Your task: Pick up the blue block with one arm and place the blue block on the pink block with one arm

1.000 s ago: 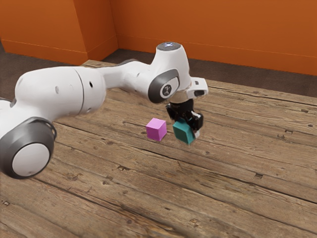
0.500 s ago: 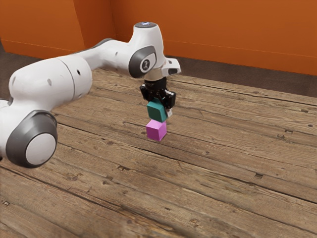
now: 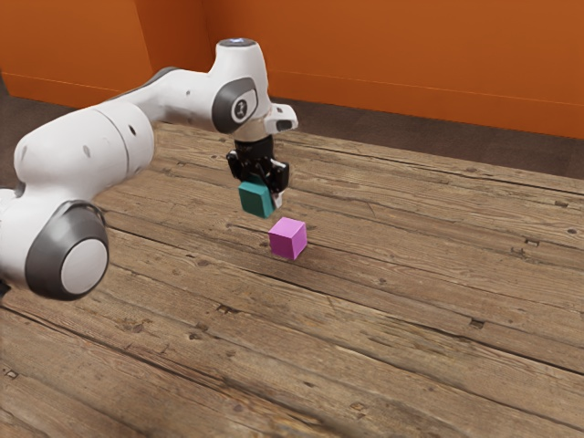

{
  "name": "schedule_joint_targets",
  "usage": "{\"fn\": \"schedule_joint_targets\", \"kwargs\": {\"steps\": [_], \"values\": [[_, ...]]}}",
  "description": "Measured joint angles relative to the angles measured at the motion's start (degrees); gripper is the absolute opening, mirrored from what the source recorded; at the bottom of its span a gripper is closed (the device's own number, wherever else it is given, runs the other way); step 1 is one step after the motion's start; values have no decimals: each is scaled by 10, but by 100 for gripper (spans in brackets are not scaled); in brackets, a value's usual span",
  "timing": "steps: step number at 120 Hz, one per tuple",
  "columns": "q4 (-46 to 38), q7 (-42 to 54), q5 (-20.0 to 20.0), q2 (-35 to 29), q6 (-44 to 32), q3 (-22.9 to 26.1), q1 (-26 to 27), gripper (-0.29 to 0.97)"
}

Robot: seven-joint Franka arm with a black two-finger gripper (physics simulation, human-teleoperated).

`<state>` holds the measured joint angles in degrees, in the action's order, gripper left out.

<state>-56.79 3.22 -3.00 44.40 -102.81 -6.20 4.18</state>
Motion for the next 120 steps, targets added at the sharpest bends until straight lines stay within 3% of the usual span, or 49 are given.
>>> {"fn": "schedule_joint_targets", "kwargs": {"steps": [93, 120], "values": [[108, 35, -27, 104, -45, -1, 13, 37], [108, 37, -61, 113, -68, -48, 30, 37]]}}
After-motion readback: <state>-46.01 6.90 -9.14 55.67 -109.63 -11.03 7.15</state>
